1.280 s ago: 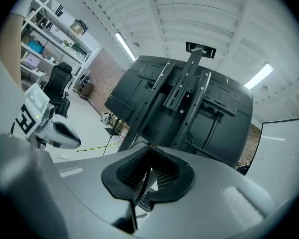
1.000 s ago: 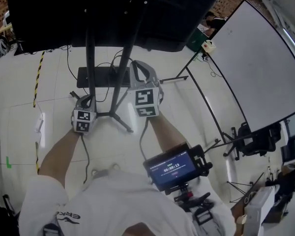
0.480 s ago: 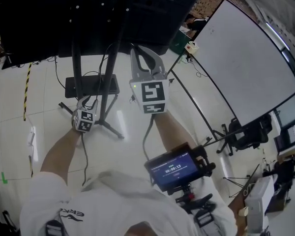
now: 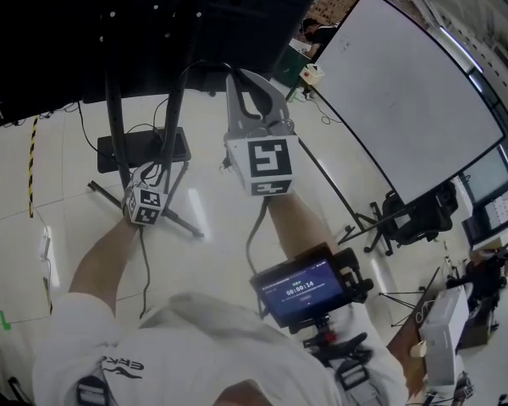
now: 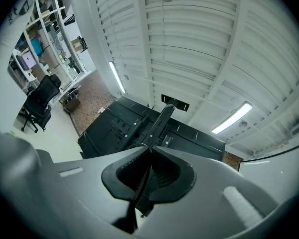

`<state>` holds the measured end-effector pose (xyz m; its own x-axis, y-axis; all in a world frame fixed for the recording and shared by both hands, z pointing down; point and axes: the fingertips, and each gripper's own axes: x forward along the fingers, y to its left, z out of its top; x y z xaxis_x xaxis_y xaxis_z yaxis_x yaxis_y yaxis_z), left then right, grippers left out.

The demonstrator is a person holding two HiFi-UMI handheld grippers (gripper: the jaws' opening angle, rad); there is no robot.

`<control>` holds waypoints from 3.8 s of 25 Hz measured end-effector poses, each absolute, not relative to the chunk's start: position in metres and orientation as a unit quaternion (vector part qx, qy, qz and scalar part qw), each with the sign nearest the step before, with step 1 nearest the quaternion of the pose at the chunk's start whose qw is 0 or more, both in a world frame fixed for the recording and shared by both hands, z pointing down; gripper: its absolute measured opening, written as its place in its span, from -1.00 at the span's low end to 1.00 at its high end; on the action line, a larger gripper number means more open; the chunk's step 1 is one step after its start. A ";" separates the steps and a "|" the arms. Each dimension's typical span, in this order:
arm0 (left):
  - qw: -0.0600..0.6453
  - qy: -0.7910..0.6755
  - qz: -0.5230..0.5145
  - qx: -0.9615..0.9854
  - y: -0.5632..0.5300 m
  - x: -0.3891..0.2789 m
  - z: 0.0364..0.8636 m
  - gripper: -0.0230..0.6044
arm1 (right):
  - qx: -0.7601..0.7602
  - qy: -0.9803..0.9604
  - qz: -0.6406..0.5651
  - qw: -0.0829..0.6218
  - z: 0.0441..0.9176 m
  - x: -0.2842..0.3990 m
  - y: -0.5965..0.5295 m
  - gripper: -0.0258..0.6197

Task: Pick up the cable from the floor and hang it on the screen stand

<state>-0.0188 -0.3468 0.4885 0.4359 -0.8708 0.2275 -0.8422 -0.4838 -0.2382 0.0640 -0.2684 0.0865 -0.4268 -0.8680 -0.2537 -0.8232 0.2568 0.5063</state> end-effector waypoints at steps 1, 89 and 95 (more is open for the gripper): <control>0.047 0.510 -0.158 -0.844 -0.347 -0.019 0.486 -0.53 | 0.535 -0.790 -0.295 0.037 0.084 0.066 -0.266 -0.82; 0.082 0.670 -0.030 -0.738 -0.544 -0.270 0.016 -0.91 | 0.589 -0.735 -0.324 0.089 0.069 0.062 -0.572 -0.83; 0.083 0.669 -0.039 -0.738 -0.547 -0.263 0.019 -0.91 | 0.587 -0.739 -0.321 0.084 0.080 0.064 -0.568 -0.83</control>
